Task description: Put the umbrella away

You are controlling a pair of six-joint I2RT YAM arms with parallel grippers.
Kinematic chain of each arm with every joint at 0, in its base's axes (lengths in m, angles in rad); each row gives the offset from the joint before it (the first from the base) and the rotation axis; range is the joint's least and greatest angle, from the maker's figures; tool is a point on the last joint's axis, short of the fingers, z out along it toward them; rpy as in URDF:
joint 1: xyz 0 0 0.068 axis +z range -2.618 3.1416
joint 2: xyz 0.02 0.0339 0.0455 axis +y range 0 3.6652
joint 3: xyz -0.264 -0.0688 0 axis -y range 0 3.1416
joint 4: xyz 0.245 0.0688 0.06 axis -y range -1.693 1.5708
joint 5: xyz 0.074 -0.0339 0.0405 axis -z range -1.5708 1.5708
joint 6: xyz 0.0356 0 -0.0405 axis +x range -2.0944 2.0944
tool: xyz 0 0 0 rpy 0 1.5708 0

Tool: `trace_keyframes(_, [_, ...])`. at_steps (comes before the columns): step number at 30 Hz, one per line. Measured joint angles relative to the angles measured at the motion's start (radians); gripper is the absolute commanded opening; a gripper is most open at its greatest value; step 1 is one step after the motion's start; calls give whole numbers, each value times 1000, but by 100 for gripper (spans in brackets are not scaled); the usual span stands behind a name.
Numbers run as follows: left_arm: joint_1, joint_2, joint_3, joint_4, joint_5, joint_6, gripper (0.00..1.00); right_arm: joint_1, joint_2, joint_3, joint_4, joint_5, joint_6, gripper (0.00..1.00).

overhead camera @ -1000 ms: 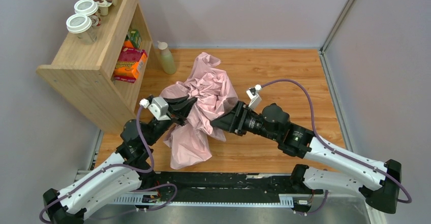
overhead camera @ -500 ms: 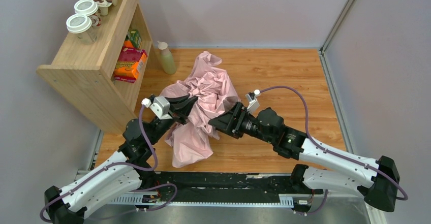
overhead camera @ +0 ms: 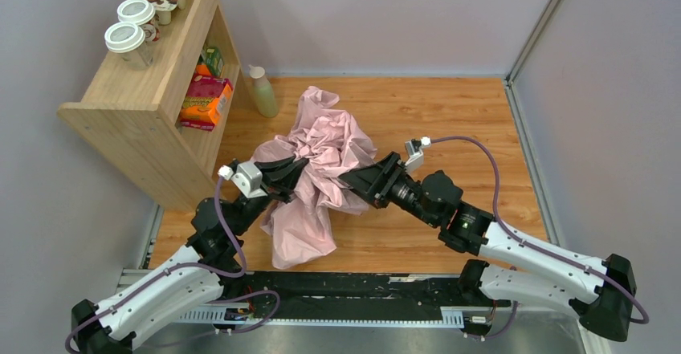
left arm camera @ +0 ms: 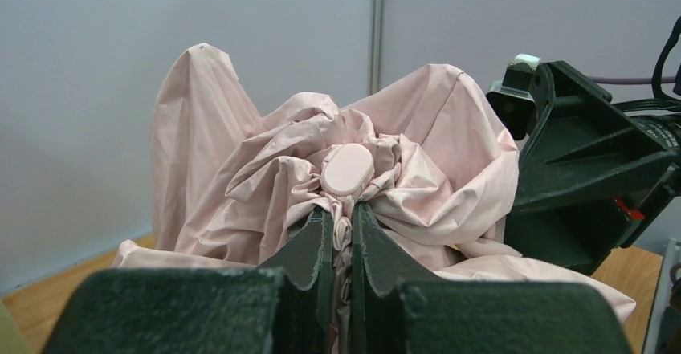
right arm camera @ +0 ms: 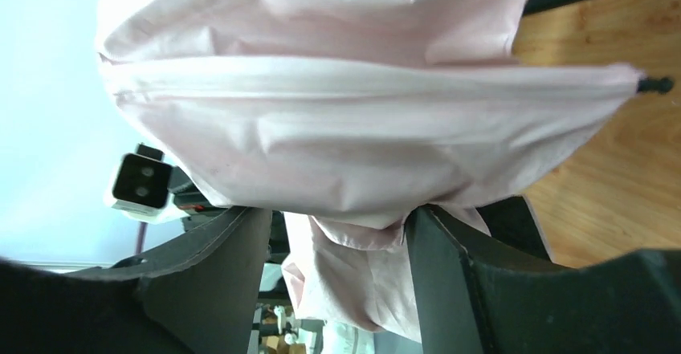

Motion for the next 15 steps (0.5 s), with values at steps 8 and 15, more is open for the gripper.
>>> trace_keyframes(8, [0, -8, -18, 24, -1, -15, 0, -35, 27, -14, 95, -26, 2, 21])
trace_keyframes(15, [-1, -43, -51, 46, -65, -16, 0, -128, -85, -55, 176, -209, -27, 0])
